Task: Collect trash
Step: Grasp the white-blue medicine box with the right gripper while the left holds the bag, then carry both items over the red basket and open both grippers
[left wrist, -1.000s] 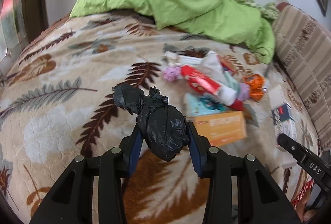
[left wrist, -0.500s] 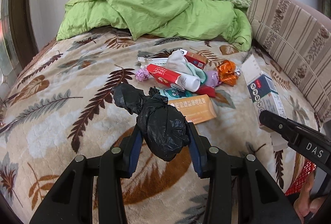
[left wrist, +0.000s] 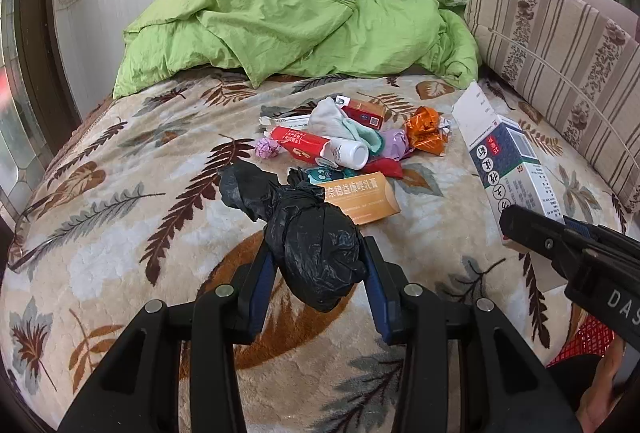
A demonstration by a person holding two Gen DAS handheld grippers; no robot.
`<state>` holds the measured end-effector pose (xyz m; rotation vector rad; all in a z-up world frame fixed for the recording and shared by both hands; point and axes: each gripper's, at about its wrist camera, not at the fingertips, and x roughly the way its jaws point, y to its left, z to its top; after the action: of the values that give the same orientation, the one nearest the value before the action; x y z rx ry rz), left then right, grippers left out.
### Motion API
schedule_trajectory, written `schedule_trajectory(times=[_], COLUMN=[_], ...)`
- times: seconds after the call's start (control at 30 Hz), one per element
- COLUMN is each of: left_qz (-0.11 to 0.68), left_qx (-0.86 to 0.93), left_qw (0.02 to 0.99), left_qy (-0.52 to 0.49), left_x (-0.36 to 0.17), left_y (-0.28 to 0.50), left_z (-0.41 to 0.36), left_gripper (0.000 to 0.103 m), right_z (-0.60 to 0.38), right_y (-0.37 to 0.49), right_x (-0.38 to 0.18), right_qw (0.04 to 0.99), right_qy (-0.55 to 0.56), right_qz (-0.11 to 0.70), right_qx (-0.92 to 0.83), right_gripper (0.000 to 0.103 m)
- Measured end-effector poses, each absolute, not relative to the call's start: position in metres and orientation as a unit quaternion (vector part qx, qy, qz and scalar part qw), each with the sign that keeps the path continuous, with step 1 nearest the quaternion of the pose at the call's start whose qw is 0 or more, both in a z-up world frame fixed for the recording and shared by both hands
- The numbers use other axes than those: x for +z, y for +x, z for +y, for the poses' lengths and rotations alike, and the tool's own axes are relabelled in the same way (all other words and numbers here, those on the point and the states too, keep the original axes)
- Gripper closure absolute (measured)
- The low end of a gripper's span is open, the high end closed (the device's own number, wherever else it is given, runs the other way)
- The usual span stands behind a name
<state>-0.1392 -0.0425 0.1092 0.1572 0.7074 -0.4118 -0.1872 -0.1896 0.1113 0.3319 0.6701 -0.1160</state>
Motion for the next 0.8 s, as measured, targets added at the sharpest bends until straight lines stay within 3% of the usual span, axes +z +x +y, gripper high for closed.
schedule_trajectory(times=[0.47,0.8], left_qz=[0.338,0.350], left_qx=[-0.233,-0.375], left_qw=[0.907,0.852], left_qy=[0.092,0.106], left_x=[0.120,0.142], left_y=[-0.160,-0.207], left_z=[-0.060,-0.130], left_gripper=[0.062,0.062], right_z=[-0.198,-0.266], right_y=[-0.216,-0.306], right_x=[0.117,0.133], right_qw=[0.923,0.911], right_qy=[0.181,0.230], right_qz=[0.335,0.319], right_qx=[-0.053,-0.123], right_gripper=[0.067,0.067])
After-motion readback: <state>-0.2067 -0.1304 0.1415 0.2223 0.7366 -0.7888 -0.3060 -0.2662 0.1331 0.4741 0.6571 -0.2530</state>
